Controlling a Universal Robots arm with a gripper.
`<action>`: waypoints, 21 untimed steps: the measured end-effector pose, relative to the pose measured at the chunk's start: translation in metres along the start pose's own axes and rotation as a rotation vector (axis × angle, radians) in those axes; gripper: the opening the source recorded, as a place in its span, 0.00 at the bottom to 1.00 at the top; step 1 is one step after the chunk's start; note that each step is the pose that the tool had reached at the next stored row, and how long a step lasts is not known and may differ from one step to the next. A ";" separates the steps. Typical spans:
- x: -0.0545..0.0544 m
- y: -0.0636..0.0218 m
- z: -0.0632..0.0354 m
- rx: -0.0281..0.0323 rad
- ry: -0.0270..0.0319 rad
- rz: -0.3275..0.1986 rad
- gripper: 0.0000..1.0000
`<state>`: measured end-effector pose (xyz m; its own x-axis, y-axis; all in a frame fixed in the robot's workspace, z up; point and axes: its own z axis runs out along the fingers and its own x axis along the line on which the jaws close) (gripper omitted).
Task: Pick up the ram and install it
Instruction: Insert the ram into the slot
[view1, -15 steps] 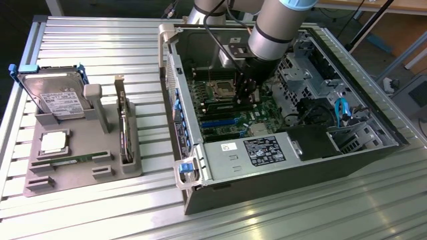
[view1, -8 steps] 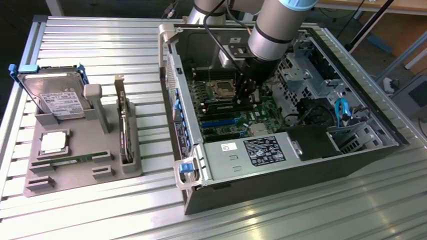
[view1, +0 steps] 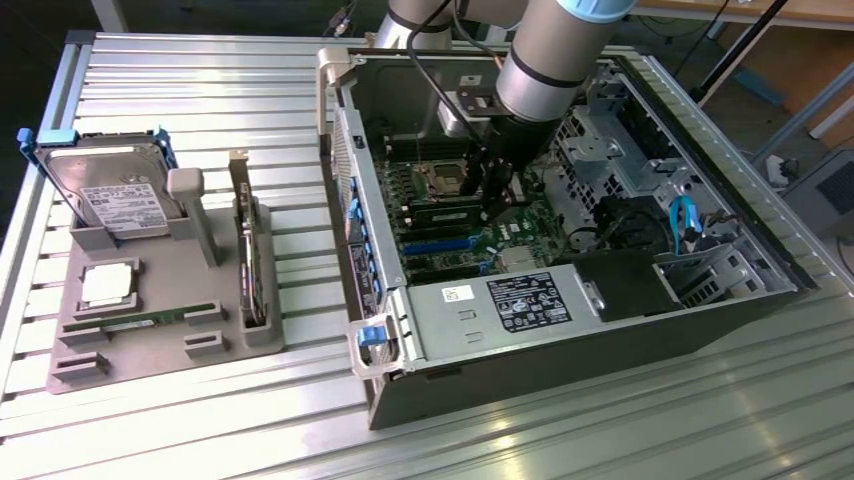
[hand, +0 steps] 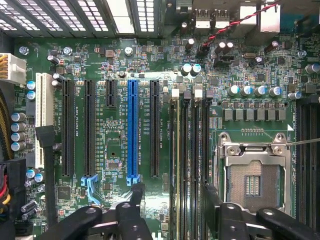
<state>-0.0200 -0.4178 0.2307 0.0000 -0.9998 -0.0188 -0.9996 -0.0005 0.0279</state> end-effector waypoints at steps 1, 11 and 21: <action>0.000 0.0000 0.0000 0.0000 0.0000 0.000 0.57; 0.000 0.0004 -0.0174 -0.0001 0.0065 0.000 0.57; -0.001 0.0013 -0.0504 0.0000 0.0092 0.000 0.57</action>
<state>-0.0199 -0.4178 0.2811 0.0000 -1.0000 -0.0096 -0.9996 -0.0002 0.0279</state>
